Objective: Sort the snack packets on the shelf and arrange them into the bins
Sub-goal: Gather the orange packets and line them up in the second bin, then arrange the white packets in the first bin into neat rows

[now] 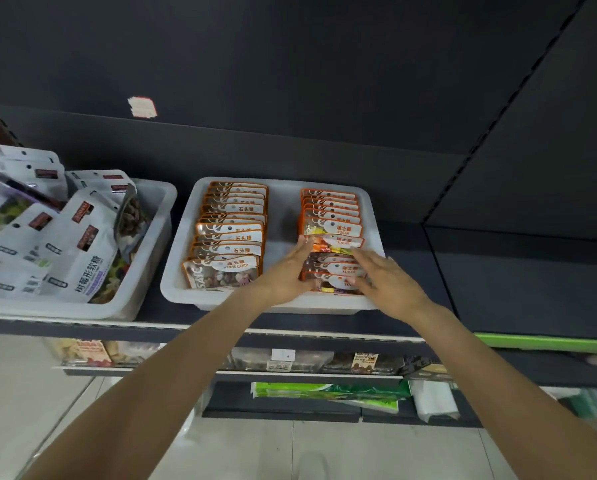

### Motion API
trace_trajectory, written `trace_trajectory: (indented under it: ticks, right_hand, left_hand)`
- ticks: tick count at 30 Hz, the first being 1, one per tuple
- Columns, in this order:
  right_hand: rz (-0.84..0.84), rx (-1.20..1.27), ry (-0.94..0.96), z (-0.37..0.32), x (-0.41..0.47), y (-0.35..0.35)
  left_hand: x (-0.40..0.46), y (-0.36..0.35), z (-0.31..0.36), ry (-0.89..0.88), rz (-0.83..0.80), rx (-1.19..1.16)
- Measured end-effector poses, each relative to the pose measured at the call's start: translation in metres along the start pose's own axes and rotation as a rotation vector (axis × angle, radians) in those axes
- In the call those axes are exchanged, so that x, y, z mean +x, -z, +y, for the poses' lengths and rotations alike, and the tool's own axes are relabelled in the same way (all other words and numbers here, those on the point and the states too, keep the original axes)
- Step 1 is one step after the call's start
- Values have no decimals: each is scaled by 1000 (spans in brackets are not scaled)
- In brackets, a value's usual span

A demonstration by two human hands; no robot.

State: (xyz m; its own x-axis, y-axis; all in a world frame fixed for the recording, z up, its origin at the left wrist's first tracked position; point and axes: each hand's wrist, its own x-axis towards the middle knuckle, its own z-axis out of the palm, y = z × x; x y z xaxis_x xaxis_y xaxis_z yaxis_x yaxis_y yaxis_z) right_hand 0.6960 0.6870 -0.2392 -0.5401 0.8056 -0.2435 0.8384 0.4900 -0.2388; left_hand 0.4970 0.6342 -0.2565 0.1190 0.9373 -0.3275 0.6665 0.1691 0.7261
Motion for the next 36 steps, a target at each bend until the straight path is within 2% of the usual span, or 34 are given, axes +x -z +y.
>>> trace_trajectory:
  ticks: [2, 4, 6, 8, 9, 14, 19, 23, 25, 27, 30, 32, 34, 36]
  right_hand:
    - [-27, -160, -5, -3, 1, -3]
    - [-43, -246, -33, -6, 4, -1]
    - [-76, -262, -64, -9, 6, 2]
    - [-93, -242, -83, -11, 5, 3]
    - [-100, -226, -92, -11, 4, 2]
    - [-123, -158, -103, -5, 0, 1]
    - [-63, -74, -14, -5, 12, 11]
    - [-38, -57, 17, -3, 31, 11]
    - [24, -82, 24, -3, 39, 15]
    - [110, -70, 35, -4, 44, 22]
    - [146, -10, 106, -12, 50, 26]
    - [105, 26, 152, -24, 54, 24]
    - [49, 37, 168, -36, 57, 18]
    - [29, -12, 160, -45, 58, 11]
  left_hand:
    - [2, -3, 4, 14, -11, -55]
    - [7, -3, 9, 26, 48, -142]
    - [13, -3, 17, 131, 135, -433]
    - [19, -3, 23, 232, 152, -742]
    - [20, -4, 27, 248, 140, -809]
    - [26, -9, 35, 207, 144, -834]
    - [35, 3, 22, 229, 306, -848]
    - [47, 4, 27, 223, 275, -901]
    - [51, 7, 34, 209, 248, -796]
    - [47, 14, 36, 181, 264, -587]
    - [28, 29, 30, 62, 457, -205]
    - [12, 43, 16, 63, 574, 170]
    - [-1, 54, -7, 136, 552, 500]
    - [-14, 60, -27, 217, 436, 564]
